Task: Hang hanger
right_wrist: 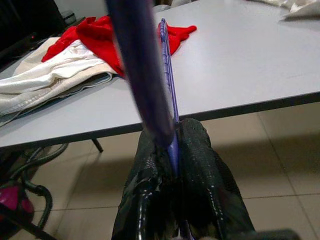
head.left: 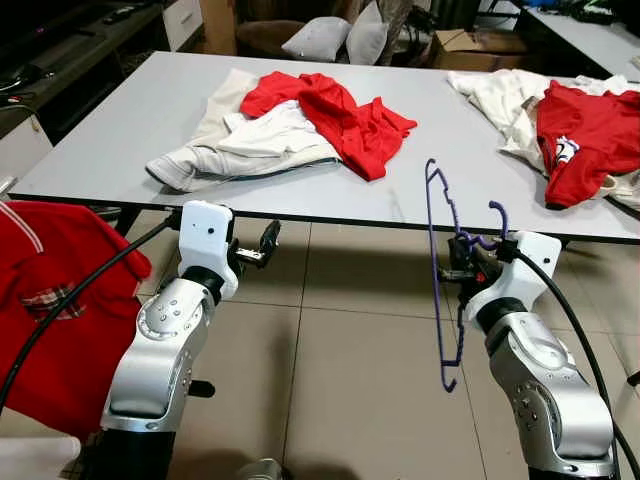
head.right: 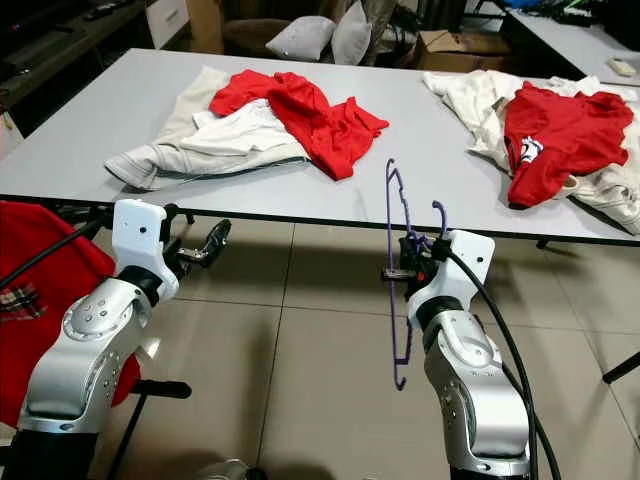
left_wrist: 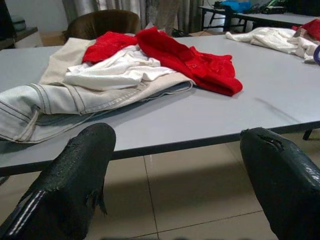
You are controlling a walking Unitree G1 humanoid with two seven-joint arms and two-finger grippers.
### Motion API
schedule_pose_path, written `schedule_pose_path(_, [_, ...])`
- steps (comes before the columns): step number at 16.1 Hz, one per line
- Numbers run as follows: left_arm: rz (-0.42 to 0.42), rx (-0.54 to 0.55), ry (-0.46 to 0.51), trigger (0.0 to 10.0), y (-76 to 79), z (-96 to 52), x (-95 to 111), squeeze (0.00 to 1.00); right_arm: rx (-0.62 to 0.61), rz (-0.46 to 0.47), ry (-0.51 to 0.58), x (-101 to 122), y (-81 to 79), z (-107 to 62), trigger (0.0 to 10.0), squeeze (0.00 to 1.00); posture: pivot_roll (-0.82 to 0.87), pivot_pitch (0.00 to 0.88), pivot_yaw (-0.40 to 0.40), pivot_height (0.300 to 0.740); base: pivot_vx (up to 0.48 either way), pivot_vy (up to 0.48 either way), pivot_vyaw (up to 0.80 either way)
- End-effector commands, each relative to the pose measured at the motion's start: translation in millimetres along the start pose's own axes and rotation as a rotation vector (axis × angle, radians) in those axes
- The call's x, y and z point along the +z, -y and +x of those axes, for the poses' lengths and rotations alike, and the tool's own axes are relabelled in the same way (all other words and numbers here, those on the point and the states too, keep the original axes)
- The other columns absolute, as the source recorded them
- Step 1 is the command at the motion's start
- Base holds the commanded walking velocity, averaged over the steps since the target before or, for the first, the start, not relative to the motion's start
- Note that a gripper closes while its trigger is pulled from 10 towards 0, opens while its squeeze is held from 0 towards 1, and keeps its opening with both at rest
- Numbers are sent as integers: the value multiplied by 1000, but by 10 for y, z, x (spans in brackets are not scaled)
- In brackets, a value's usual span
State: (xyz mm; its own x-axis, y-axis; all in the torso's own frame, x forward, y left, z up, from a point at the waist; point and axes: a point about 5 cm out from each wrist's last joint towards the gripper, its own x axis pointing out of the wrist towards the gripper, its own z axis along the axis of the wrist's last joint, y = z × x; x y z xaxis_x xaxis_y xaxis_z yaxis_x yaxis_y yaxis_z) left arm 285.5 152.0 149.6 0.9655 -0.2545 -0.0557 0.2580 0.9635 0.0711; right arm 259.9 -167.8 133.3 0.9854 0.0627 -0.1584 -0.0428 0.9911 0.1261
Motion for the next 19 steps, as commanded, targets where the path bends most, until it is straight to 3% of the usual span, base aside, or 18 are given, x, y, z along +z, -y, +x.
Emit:
schedule_pose_path(1, [-12,-16,15,10000,19,7,44,0,-1,9,25,60,6,-3,10000,0,81,15,2,740,0,0,0])
schedule_pose_path(5, [-40,-38,8,10000,45,27,34,0,-3,-74,62,101,-6,11,10000,0,69,9,3,740,249,0,0])
schedule_pose_path(8, [-43,-45,3,10000,54,34,26,0,6,-67,44,83,-8,5,10000,0,65,9,5,740,264,0,0])
schedule_pose_path(10, [-43,-45,1,10000,53,34,25,0,6,-63,33,68,-10,5,10000,0,65,9,5,740,266,0,-800])
schedule_pose_path(19, [-37,-28,-5,10000,30,42,-9,0,24,-114,52,77,-17,6,10000,0,51,0,18,740,267,0,0])
